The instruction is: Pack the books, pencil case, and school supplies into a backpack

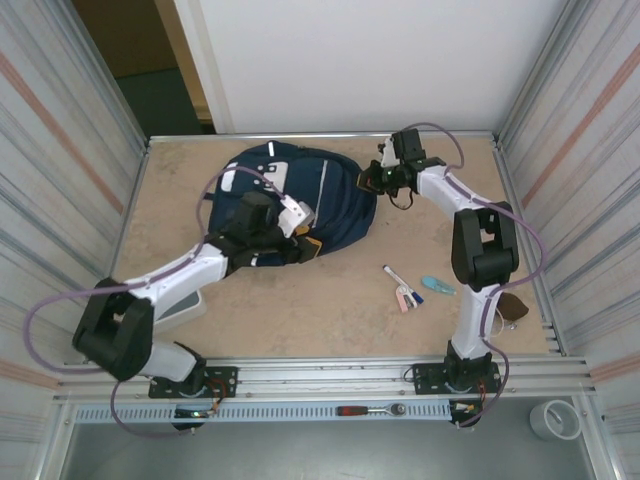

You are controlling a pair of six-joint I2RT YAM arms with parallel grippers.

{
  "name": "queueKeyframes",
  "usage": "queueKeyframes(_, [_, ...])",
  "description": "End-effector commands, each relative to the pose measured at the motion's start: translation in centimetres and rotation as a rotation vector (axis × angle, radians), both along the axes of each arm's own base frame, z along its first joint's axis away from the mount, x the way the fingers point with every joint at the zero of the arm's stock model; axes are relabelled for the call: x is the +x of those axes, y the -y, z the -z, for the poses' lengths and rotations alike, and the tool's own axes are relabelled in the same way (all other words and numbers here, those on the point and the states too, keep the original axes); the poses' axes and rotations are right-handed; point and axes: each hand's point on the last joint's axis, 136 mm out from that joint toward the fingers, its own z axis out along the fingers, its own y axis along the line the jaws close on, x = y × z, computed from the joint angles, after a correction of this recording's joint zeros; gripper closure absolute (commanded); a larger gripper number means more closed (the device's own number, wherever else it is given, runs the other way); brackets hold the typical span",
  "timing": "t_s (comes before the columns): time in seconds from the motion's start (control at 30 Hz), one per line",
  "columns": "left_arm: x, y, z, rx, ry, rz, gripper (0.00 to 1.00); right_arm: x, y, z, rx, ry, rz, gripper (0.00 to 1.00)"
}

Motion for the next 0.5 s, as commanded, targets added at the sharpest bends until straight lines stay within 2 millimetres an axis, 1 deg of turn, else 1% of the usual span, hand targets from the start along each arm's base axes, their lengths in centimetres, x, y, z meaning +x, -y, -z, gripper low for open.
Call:
queueKeyframes(0.0, [-0.3, -2.1, -3.5, 0.031, 0.193, -0.027, 0.34, 2.3, 2.2, -1.4, -0.082, 0.056, 0.02, 0.9])
queueKeyframes(0.1, [0.0, -4.3, -4.2, 0.128, 0.292, -0.08, 0.31, 3.0, 3.6, -1.7, -0.145, 0.066, 0.056, 0.81])
queueKeyframes(0.17, [0.2, -5.7, -4.2, 0.207, 0.348, -0.098, 0.31, 2.5, 4.1, -2.2, -0.174, 0.08, 0.075, 0.74])
queueKeyframes(0.23, [0.6, -7.2, -4.0, 0.284, 0.41, -0.115, 0.3, 1.5, 3.9, -2.8, -0.185, 0.109, 0.082, 0.67])
queueKeyframes(0.27, [0.7, -7.9, -3.6, 0.322, 0.433, -0.112, 0.29, 0.9, 3.4, -4.0, -0.178, 0.147, 0.077, 0.64])
queueKeyframes(0.3, [0.9, -8.5, -3.2, 0.348, 0.452, -0.108, 0.29, -0.1, 2.8, -4.1, -0.175, 0.158, 0.065, 0.62])
queueKeyframes(0.37, [1.6, -10.2, -2.2, 0.406, 0.475, -0.13, 0.28, -2.3, 0.8, -4.3, -0.152, 0.19, 0.028, 0.58])
queueKeyframes(0.4, [2.0, -11.0, -1.7, 0.43, 0.474, -0.146, 0.29, -3.4, -0.2, -4.3, -0.134, 0.2, 0.001, 0.57])
queueKeyframes(0.47, [2.6, -12.4, -0.4, 0.485, 0.47, -0.161, 0.29, -5.7, -2.2, -3.5, -0.109, 0.193, -0.033, 0.54])
